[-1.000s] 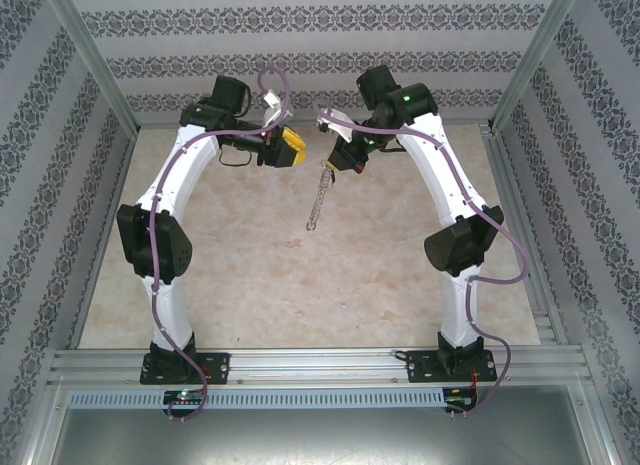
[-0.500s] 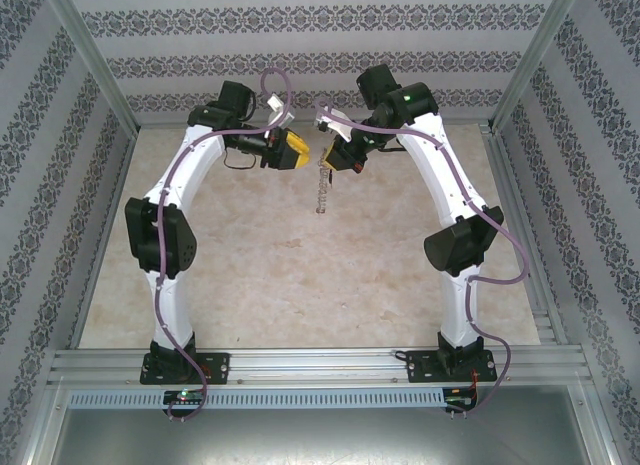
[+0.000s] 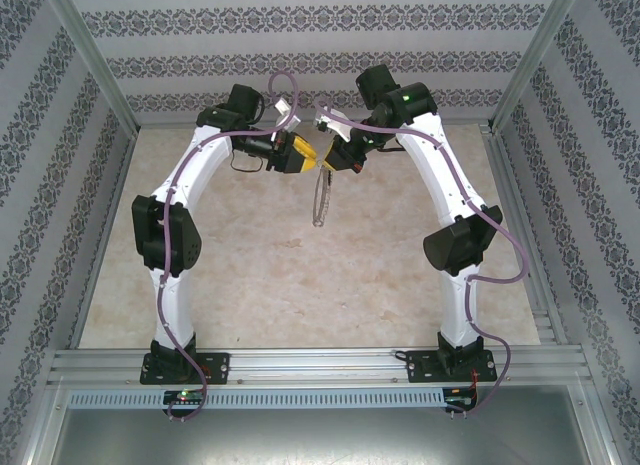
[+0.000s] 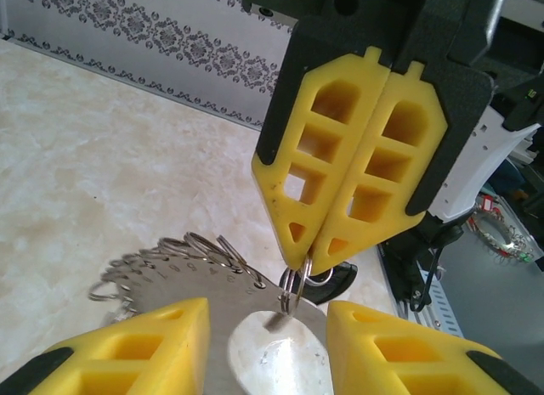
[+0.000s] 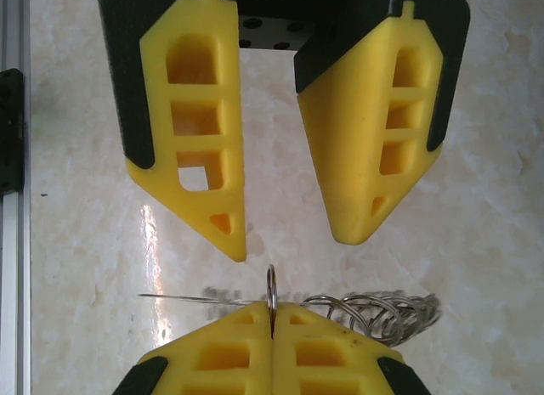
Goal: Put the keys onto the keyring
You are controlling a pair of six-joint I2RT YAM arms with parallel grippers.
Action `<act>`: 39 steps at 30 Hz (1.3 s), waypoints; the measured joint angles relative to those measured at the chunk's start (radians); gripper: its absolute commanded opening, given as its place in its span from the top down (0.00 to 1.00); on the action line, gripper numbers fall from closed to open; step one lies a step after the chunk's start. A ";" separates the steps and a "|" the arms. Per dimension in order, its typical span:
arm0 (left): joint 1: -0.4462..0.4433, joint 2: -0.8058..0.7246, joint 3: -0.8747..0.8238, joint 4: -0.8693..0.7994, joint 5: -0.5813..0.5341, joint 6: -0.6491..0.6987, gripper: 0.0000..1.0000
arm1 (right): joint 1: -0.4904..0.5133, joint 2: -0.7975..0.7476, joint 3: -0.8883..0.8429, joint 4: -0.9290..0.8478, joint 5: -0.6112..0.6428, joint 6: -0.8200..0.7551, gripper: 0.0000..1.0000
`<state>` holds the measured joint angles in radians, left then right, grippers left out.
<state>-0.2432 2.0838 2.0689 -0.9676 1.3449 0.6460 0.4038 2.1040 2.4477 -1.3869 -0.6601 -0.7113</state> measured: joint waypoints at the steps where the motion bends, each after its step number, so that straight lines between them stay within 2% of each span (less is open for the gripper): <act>1: 0.000 0.000 0.000 -0.002 0.003 0.002 0.60 | 0.000 0.000 0.000 0.000 0.000 0.000 1.00; 10: -0.020 0.000 0.000 -0.014 0.017 0.006 0.60 | 0.000 0.005 0.001 0.003 -0.003 0.000 1.00; 14: -0.025 0.000 0.000 -0.014 0.018 0.006 0.64 | 0.005 0.007 0.001 0.003 -0.003 0.000 1.00; 22: -0.026 0.001 0.003 -0.018 0.032 0.009 0.83 | 0.011 0.007 0.003 0.007 -0.002 0.000 1.00; 25: -0.025 0.002 0.009 -0.021 0.032 0.009 0.84 | 0.010 0.007 0.005 0.006 -0.002 0.000 1.00; 31: -0.025 0.010 0.013 -0.032 0.033 0.028 0.94 | 0.007 0.008 0.005 0.000 0.002 0.000 1.00; 33: -0.025 0.013 0.013 -0.039 0.037 0.035 0.91 | 0.006 0.008 0.005 -0.004 0.002 0.000 1.00; 35: -0.026 0.014 0.014 -0.045 0.036 0.043 0.85 | 0.006 0.008 0.005 -0.006 0.002 0.000 1.00; 39: -0.026 0.016 0.015 -0.051 0.035 0.054 0.83 | 0.006 0.008 0.005 -0.006 0.001 0.000 1.00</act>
<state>-0.2687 2.0995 2.0838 -1.0191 1.3804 0.6998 0.4103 2.1124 2.4527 -1.3926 -0.6590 -0.7109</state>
